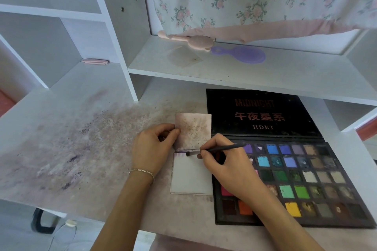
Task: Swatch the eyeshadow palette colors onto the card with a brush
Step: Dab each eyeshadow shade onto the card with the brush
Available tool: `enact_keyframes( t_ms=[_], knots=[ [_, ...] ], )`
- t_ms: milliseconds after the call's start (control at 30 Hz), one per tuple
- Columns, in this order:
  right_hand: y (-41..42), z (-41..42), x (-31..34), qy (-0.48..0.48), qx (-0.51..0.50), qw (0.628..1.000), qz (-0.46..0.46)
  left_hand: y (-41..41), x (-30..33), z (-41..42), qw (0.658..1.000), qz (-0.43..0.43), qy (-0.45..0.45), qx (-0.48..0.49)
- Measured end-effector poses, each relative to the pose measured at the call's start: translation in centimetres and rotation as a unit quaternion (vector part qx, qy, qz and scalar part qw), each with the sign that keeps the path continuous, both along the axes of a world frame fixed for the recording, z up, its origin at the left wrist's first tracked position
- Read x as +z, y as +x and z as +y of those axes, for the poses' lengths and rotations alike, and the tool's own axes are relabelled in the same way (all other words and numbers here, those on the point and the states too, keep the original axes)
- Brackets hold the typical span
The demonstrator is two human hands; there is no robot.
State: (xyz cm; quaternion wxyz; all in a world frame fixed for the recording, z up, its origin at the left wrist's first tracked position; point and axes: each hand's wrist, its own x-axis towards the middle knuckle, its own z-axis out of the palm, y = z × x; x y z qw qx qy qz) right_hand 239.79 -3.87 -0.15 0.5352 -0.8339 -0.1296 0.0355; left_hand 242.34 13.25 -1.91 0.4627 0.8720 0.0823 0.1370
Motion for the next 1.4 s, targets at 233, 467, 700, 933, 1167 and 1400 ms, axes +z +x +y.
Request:
enact_keyframes(
  t_ms=[233,467,700,933,1167,1400],
  knots=[
    [0.02,0.0,-0.06,-0.003,-0.003,1.0,0.003,0.0,0.0,0.02,1.0,0.003,-0.01,0.0],
    [0.06,0.01,-0.08,0.0,-0.003,1.0,0.002,0.07,-0.05,-0.02,1.0,0.006,-0.02,0.005],
    [-0.06,-0.04,-0.02,-0.003,0.007,1.0,0.005,-0.05,-0.13,0.12,1.0,0.002,-0.018,0.004],
    [-0.05,-0.03,-0.02,0.001,0.011,1.0,0.008,0.06,-0.15,0.02,1.0,0.002,-0.011,0.005],
    [0.24,-0.14,0.13,0.066,-0.049,0.997,-0.006,0.1,0.01,-0.02,1.0,0.01,-0.014,0.008],
    [0.17,-0.94,0.75,0.158,-0.086,0.983,-0.026,-0.02,0.14,-0.01,1.0,0.017,-0.017,0.011]
  ],
)
